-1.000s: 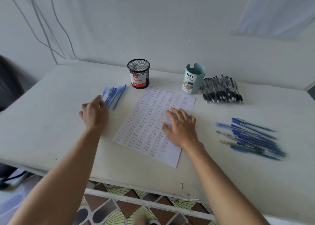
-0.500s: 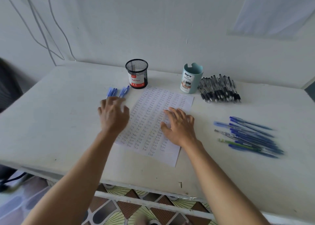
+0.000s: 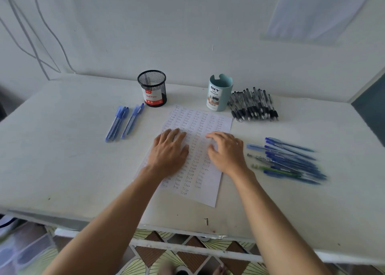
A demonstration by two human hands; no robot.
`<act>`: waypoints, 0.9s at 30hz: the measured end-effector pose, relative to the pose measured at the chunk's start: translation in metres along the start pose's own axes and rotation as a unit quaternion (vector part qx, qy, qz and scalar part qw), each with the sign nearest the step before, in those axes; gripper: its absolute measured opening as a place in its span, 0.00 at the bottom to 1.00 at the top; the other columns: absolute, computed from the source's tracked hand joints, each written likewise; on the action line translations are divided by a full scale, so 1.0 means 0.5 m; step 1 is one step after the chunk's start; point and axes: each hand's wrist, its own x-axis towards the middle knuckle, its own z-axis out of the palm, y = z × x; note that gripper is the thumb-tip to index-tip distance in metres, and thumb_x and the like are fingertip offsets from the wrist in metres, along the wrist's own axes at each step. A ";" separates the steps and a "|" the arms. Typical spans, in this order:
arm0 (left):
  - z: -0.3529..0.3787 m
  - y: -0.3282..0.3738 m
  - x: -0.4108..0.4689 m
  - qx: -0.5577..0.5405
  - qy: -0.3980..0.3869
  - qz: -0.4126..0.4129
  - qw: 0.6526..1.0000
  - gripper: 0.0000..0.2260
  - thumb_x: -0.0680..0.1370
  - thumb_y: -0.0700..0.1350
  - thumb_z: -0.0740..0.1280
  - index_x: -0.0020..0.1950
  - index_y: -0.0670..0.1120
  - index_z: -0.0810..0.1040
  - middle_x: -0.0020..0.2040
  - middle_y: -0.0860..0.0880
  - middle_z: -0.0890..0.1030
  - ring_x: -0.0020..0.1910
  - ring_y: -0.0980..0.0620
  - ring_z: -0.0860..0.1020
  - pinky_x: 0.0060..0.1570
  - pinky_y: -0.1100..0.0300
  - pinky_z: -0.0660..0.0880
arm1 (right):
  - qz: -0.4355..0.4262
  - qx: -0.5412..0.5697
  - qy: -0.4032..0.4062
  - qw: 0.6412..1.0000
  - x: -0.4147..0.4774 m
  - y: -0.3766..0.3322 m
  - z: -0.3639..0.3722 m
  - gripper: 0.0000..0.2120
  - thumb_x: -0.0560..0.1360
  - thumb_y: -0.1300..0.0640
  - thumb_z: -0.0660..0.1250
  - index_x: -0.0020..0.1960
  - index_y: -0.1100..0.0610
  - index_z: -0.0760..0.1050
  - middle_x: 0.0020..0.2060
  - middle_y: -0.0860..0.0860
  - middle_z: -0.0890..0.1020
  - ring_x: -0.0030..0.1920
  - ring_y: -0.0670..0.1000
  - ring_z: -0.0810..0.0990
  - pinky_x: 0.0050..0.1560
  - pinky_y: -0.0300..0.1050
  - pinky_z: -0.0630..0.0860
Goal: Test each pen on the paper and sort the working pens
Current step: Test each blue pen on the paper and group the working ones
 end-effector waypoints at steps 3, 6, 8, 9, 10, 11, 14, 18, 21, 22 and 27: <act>0.001 -0.001 0.000 -0.004 0.002 0.002 1.000 0.24 0.84 0.57 0.53 0.80 0.52 0.60 0.81 0.51 0.60 0.80 0.49 0.53 0.77 0.51 0.48 | 0.091 -0.022 0.120 0.988 0.000 0.045 -0.028 0.14 0.79 0.56 0.62 0.63 0.49 0.78 0.63 0.46 0.80 0.65 0.51 0.74 0.67 0.54 0.60; 0.000 0.001 0.000 -0.003 0.011 0.003 1.000 0.24 0.84 0.56 0.54 0.79 0.52 0.61 0.80 0.51 0.61 0.80 0.49 0.54 0.77 0.51 0.49 | 0.207 -0.056 0.168 0.962 0.001 0.105 -0.068 0.15 0.78 0.56 0.61 0.63 0.53 0.78 0.64 0.51 0.79 0.64 0.57 0.73 0.66 0.57 0.61; 0.001 0.001 0.001 -0.003 0.015 0.001 1.000 0.24 0.84 0.56 0.55 0.79 0.52 0.61 0.80 0.51 0.61 0.79 0.49 0.54 0.77 0.51 0.49 | 0.278 -0.074 0.144 0.947 -0.004 0.143 -0.094 0.15 0.78 0.55 0.58 0.60 0.57 0.78 0.62 0.54 0.79 0.64 0.59 0.71 0.66 0.59 0.60; 0.001 0.001 0.002 -0.003 0.016 0.000 1.000 0.24 0.84 0.57 0.55 0.79 0.52 0.62 0.80 0.51 0.62 0.79 0.49 0.55 0.77 0.51 0.50 | 0.303 -0.080 0.128 0.941 -0.007 0.158 -0.104 0.15 0.78 0.56 0.56 0.57 0.59 0.78 0.60 0.56 0.79 0.63 0.60 0.71 0.66 0.59 0.59; 0.003 0.000 0.002 -0.003 0.016 -0.001 1.000 0.24 0.84 0.57 0.55 0.79 0.52 0.62 0.79 0.51 0.62 0.79 0.49 0.55 0.77 0.51 0.50 | 0.319 -0.082 0.117 0.937 -0.012 0.171 -0.111 0.14 0.78 0.57 0.56 0.55 0.59 0.78 0.58 0.57 0.79 0.62 0.61 0.71 0.66 0.59 0.59; 0.004 0.000 0.002 -0.004 0.017 -0.001 1.000 0.24 0.83 0.57 0.55 0.79 0.52 0.63 0.79 0.51 0.63 0.79 0.49 0.55 0.77 0.51 0.50 | 0.327 -0.082 0.114 0.935 -0.017 0.180 -0.116 0.13 0.77 0.58 0.57 0.53 0.59 0.79 0.57 0.58 0.80 0.61 0.61 0.72 0.65 0.58 0.59; 0.003 0.000 0.001 -0.015 0.022 -0.001 1.000 0.23 0.83 0.56 0.56 0.78 0.52 0.64 0.79 0.51 0.64 0.79 0.48 0.56 0.76 0.49 0.52 | 0.327 -0.078 0.137 0.932 -0.021 0.191 -0.118 0.17 0.77 0.59 0.60 0.60 0.52 0.82 0.55 0.56 0.83 0.60 0.61 0.72 0.65 0.56 0.59; -0.001 0.002 -0.001 -0.021 0.025 -0.004 0.999 0.23 0.83 0.56 0.57 0.78 0.52 0.64 0.79 0.51 0.64 0.79 0.49 0.56 0.76 0.50 0.52 | 0.310 -0.070 0.165 0.934 -0.012 0.194 -0.113 0.16 0.77 0.61 0.63 0.60 0.49 0.82 0.54 0.55 0.83 0.58 0.61 0.74 0.63 0.55 0.59; -0.003 0.005 -0.002 -0.023 0.026 -0.005 0.999 0.23 0.83 0.56 0.57 0.78 0.52 0.65 0.79 0.52 0.64 0.79 0.49 0.56 0.76 0.50 0.51 | 0.291 -0.062 0.166 0.940 -0.007 0.195 -0.107 0.14 0.78 0.61 0.64 0.58 0.49 0.83 0.56 0.54 0.82 0.56 0.61 0.77 0.64 0.55 0.59; -0.004 0.005 -0.002 -0.025 0.027 -0.005 0.999 0.23 0.83 0.56 0.57 0.78 0.52 0.65 0.79 0.51 0.64 0.79 0.49 0.56 0.76 0.50 0.52 | 0.287 -0.058 0.164 0.942 -0.006 0.193 -0.105 0.13 0.79 0.61 0.64 0.58 0.49 0.83 0.56 0.54 0.81 0.55 0.60 0.78 0.63 0.54 0.59; -0.004 0.004 -0.002 -0.027 0.027 -0.007 0.999 0.23 0.83 0.56 0.57 0.78 0.53 0.65 0.79 0.52 0.64 0.79 0.50 0.56 0.76 0.51 0.51 | 0.287 -0.058 0.143 0.945 0.005 0.184 -0.107 0.09 0.81 0.58 0.63 0.55 0.48 0.80 0.52 0.51 0.83 0.55 0.57 0.76 0.55 0.52 0.59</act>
